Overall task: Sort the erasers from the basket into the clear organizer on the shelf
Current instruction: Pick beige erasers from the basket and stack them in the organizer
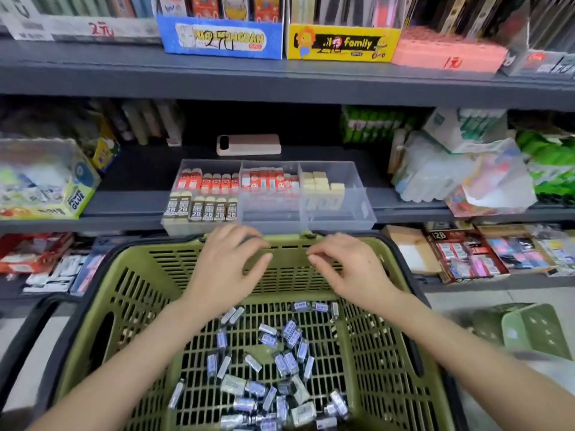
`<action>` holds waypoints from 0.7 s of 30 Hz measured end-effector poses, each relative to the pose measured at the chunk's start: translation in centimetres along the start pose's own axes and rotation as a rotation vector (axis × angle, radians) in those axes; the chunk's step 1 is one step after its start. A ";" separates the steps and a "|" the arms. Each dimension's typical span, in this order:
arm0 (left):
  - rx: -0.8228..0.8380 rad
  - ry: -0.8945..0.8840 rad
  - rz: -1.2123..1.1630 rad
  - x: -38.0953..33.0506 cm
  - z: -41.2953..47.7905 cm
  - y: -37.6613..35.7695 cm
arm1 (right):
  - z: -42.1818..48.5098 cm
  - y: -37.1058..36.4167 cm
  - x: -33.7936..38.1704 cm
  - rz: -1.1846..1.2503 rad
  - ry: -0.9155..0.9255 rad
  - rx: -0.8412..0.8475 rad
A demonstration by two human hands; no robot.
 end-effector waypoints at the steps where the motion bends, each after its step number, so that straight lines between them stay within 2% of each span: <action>1: 0.020 -0.007 -0.001 0.0 -1.2 -0.1 | -1.1 -1.8 -0.1 0.031 -0.083 0.161; 3: 0.066 -0.003 -0.012 0.1 -3.6 -0.7 | -3.7 -5.6 -1.0 0.013 -0.230 0.482; 5: 0.147 0.007 -0.022 0.4 -6.1 -1.9 | -6.1 -8.8 -1.8 -0.031 -0.309 0.720; 7: 0.357 0.065 -0.039 1.2 -8.6 -4.2 | -7.9 -11.2 -2.3 -0.067 -0.357 0.860; 10: 0.761 0.154 -0.036 3.2 -12.7 -8.3 | -9.6 -14.1 -2.2 -0.132 -0.384 0.997; 12: 0.902 0.177 -0.058 4.0 -14.6 -9.9 | -10.7 -15.7 -1.7 -0.239 -0.393 1.058; 15: 1.003 0.172 -0.040 4.3 -16.5 -11.8 | -12.8 -16.7 -1.5 -0.391 -0.486 1.119; 17: 1.065 0.113 0.023 4.2 -17.5 -12.8 | -14.3 -17.1 -1.8 -0.331 -0.603 1.119; 21: 1.107 0.001 0.083 4.3 -18.1 -13.6 | -15.1 -17.1 -1.8 -0.129 -0.766 1.004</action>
Point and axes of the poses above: each hand's wrist, its own z-axis towards the middle knuckle, its own y-axis out of the back of the hand, x = y × z, the point moved 5 cm from there along z, towards the middle knuckle, and after that the axes turned 3 degrees about -x, right-handed, at the moved point
